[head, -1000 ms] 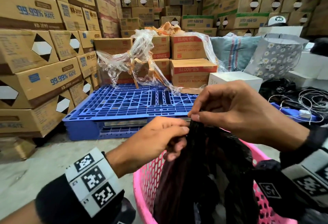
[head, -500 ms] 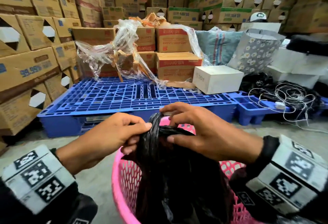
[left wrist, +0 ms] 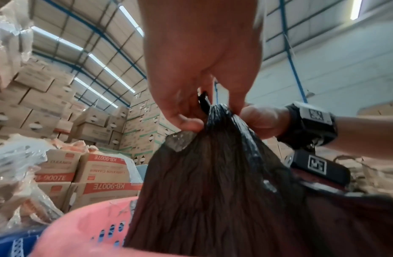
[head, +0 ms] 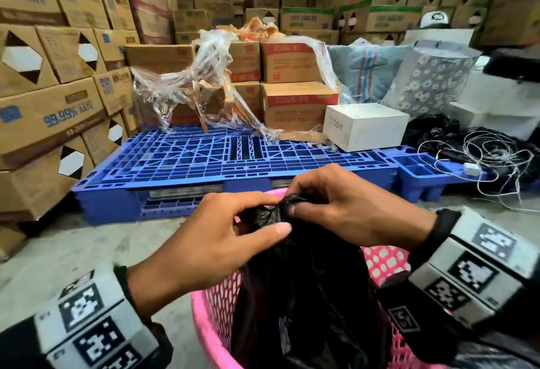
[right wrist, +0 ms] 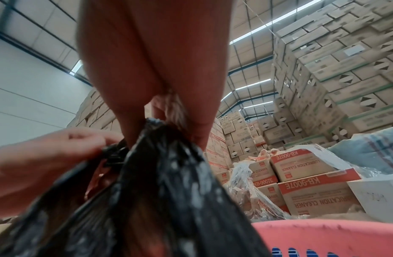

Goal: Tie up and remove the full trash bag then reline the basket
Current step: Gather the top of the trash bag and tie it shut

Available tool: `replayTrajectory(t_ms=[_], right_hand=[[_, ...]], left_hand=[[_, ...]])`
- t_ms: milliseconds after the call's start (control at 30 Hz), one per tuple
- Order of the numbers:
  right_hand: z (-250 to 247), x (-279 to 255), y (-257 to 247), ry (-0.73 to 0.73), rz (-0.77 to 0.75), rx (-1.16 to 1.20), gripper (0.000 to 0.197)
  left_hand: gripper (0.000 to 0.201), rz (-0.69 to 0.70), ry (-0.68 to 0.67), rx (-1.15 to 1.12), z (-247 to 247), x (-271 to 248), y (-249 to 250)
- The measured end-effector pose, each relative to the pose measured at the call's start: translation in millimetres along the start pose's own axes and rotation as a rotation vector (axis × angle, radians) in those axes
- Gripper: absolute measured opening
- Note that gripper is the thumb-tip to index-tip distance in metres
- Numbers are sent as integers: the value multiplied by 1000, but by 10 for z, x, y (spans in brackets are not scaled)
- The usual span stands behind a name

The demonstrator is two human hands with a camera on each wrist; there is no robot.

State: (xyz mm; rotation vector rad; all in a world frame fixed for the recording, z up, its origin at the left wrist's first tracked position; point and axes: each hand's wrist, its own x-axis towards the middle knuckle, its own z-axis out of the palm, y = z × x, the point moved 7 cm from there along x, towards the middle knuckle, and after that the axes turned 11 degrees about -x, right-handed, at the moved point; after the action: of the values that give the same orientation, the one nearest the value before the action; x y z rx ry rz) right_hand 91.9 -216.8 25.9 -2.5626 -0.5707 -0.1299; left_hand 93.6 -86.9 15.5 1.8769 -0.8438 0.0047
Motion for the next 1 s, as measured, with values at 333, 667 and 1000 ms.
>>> replayTrajectory(t_ms=[333, 667, 1000], right_hand=[[79, -54, -80, 2, -131, -279, 8], [-81, -343, -431, 236, -169, -199, 27], [31, -253, -230, 174, -92, -98, 27]], left_hand=[[10, -381, -193, -414, 46, 15, -322], [26, -374, -173, -539, 48, 10, -339], [30, -381, -236, -694, 78, -26, -331]])
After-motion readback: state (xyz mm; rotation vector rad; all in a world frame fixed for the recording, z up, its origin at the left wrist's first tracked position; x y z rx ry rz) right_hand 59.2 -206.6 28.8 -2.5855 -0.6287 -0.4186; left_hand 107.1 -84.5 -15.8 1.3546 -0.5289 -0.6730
